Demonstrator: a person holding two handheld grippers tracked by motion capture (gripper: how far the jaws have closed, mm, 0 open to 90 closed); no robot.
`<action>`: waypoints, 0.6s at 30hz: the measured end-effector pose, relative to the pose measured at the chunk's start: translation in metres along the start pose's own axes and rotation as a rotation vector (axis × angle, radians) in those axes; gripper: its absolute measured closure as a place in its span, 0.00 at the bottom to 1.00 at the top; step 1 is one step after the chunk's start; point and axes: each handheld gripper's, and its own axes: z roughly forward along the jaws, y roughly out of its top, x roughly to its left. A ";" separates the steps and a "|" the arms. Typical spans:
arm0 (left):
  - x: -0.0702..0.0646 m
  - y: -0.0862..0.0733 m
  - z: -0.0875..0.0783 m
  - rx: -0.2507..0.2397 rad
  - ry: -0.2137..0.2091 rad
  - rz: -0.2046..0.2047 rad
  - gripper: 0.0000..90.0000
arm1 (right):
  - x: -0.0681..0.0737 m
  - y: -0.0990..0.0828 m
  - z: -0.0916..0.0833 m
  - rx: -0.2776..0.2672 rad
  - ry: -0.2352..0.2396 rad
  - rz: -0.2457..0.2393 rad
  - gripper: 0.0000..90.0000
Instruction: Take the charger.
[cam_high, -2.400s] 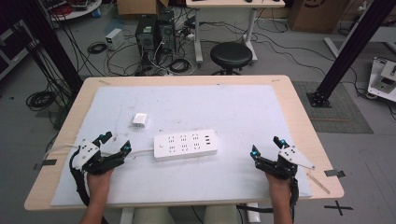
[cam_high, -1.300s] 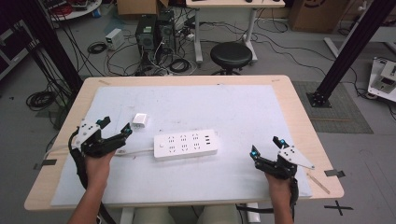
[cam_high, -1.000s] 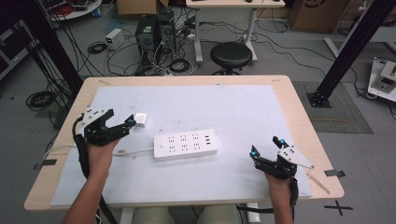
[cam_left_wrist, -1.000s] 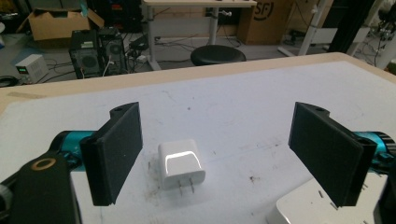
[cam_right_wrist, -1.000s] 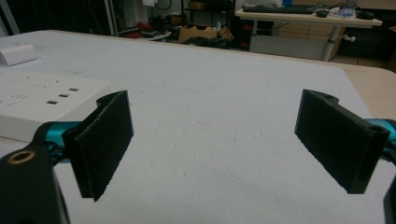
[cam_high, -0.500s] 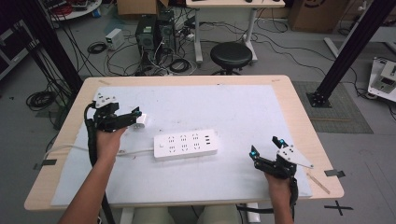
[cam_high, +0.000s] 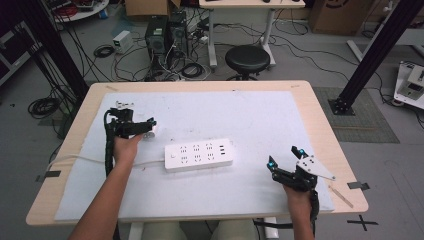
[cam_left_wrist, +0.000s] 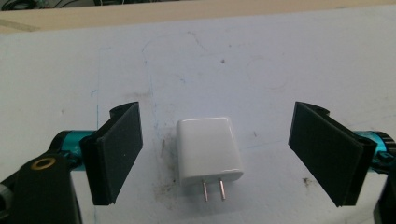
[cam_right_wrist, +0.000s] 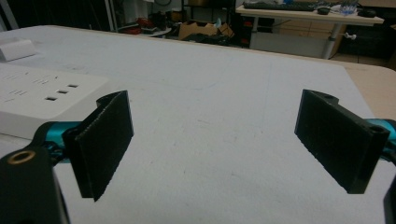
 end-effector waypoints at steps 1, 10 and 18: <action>0.000 0.000 0.002 0.009 -0.001 -0.003 0.20 | 0.000 0.000 0.000 0.000 0.000 -0.001 0.13; 0.000 -0.004 0.014 0.035 0.017 -0.006 0.20 | 0.000 0.000 0.000 0.005 0.001 0.000 0.13; 0.000 -0.009 0.029 0.088 0.029 -0.029 0.20 | 0.000 0.000 0.000 0.004 0.001 -0.004 0.13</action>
